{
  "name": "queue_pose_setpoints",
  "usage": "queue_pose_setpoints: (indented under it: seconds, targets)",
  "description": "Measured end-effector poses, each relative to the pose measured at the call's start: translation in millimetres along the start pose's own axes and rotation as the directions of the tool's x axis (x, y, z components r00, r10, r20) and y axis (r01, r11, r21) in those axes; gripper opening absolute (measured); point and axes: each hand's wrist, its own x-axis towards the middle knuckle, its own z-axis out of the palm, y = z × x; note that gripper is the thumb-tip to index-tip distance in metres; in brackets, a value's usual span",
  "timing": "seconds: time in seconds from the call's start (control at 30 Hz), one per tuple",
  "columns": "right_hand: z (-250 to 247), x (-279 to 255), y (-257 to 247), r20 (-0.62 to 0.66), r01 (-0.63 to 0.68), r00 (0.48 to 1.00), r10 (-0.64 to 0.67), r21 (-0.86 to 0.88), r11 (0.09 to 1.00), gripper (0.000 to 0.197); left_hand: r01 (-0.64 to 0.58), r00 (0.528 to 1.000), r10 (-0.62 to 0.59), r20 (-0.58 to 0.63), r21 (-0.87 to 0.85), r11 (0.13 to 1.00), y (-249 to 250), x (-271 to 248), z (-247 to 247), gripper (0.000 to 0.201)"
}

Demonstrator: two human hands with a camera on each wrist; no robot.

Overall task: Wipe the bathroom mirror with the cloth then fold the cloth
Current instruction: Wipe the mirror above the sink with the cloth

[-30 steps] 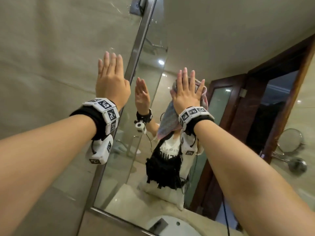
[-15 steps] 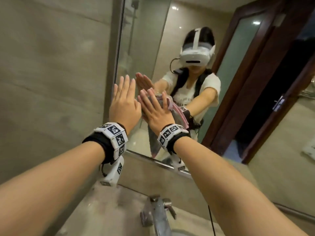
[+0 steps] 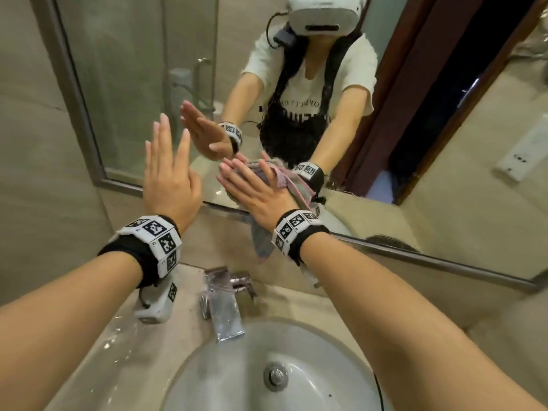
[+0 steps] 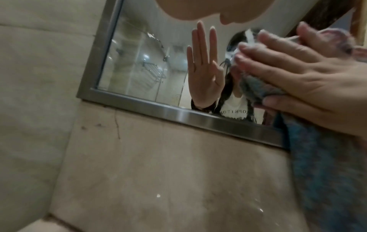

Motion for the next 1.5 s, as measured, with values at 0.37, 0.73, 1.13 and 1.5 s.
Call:
queue_pose_setpoints:
  seconds: [0.37, 0.73, 1.13, 1.5]
  targets:
    - [7.6, -199.9, 99.2, -0.085, -0.581, 0.805, 0.587, 0.091, 0.809, 0.057, -0.223, 0.967, 0.229, 0.112, -0.059, 0.973, 153.7, -25.3, 46.9, 0.066]
    - [11.9, -348.3, 176.0, -0.027, -0.753, 0.658, 0.752, 0.007, 0.658, 0.072, -0.539, 0.818, 0.543, 0.188, -0.075, 0.839, 289.2, -58.2, 95.6, 0.065]
    - [-14.1, -395.3, 258.4, -0.065, -0.724, 0.689, 0.721, -0.085, 0.684, 0.062, -0.592, 0.805, 0.592, 0.015, -0.017, 0.806, 379.7, -15.7, 97.0, 0.055]
    - [-67.1, -322.5, 311.7, -0.116, -0.910, 0.415, 0.902, -0.037, 0.414, 0.065, -0.458, 0.889, 0.453, -0.070, -0.081, 0.885, 400.0, 35.9, 45.1, 0.063]
